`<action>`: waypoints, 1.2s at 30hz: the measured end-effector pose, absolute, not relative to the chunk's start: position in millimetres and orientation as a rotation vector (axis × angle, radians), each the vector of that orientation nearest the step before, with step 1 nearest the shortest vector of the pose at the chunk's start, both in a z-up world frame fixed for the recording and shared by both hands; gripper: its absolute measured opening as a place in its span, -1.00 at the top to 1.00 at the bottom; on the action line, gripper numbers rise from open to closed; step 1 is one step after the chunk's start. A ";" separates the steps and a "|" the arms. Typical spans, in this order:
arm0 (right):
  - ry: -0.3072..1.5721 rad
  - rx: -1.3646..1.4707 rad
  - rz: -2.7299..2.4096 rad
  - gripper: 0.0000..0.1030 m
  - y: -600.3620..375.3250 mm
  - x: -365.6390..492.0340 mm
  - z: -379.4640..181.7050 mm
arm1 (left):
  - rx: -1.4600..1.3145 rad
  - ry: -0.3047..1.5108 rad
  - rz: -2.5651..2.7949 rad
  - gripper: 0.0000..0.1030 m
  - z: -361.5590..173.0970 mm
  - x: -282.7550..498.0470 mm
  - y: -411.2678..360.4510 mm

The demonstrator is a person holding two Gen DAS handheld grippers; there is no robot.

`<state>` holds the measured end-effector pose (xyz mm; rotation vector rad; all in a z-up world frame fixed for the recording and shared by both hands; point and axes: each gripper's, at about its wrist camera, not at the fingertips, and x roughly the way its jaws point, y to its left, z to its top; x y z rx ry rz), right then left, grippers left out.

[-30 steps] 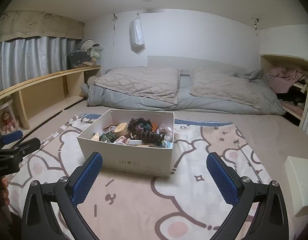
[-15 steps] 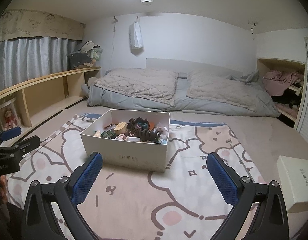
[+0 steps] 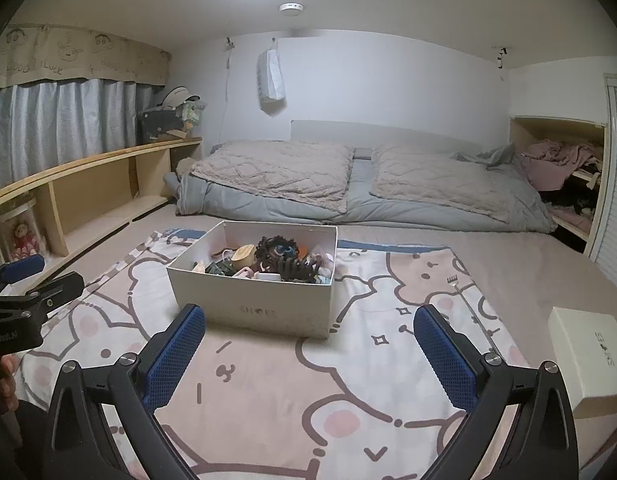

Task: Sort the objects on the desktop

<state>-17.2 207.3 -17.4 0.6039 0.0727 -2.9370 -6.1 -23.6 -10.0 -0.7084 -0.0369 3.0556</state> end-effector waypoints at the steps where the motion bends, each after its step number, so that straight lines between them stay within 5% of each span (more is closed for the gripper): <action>1: 0.074 0.604 -2.938 -1.00 207.2 -16.6 -17.1 | -0.709 -0.039 3.056 -0.99 -9.8 -5.4 -23.2; 36: 0.059 0.635 -2.931 -1.00 215.1 -5.6 -18.5 | -0.715 -0.040 3.062 -0.99 -5.6 7.8 -15.4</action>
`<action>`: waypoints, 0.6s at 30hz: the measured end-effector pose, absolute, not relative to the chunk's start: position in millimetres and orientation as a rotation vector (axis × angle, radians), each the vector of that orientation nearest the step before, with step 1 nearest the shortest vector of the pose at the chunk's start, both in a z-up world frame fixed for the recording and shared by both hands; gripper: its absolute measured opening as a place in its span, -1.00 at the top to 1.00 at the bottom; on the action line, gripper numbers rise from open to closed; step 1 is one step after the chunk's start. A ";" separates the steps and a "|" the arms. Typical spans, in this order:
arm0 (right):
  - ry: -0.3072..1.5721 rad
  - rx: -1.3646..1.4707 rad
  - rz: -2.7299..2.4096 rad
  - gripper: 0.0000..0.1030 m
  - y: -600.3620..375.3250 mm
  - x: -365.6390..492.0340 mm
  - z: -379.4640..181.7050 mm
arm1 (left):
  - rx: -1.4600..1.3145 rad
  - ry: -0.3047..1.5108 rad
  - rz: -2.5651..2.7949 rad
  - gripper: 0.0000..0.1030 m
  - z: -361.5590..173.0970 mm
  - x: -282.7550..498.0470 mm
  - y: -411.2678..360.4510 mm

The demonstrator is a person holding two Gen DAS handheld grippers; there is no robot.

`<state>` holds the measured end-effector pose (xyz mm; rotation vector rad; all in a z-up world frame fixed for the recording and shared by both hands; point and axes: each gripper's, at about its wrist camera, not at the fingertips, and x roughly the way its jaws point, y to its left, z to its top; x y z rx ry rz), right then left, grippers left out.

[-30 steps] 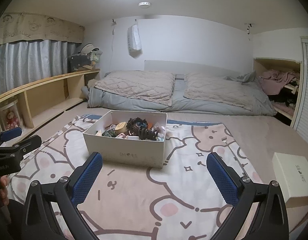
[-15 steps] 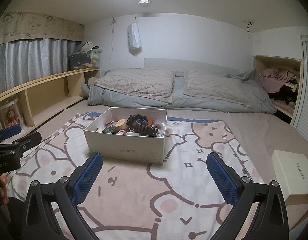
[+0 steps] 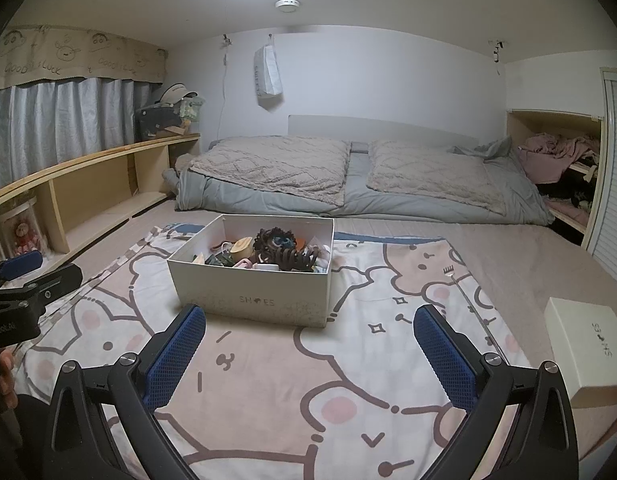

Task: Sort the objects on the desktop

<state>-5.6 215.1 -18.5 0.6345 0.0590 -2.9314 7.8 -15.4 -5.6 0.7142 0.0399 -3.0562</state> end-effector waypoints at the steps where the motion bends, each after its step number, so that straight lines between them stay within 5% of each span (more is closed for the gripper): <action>1: 0.056 0.634 -2.931 -1.00 215.2 -5.7 -18.5 | 0.715 0.038 -3.056 -0.99 -5.4 8.0 -15.1; 18: 0.052 0.647 -2.928 -1.00 215.4 -6.5 -19.9 | 0.741 0.024 -3.054 -0.99 -6.4 6.1 -15.3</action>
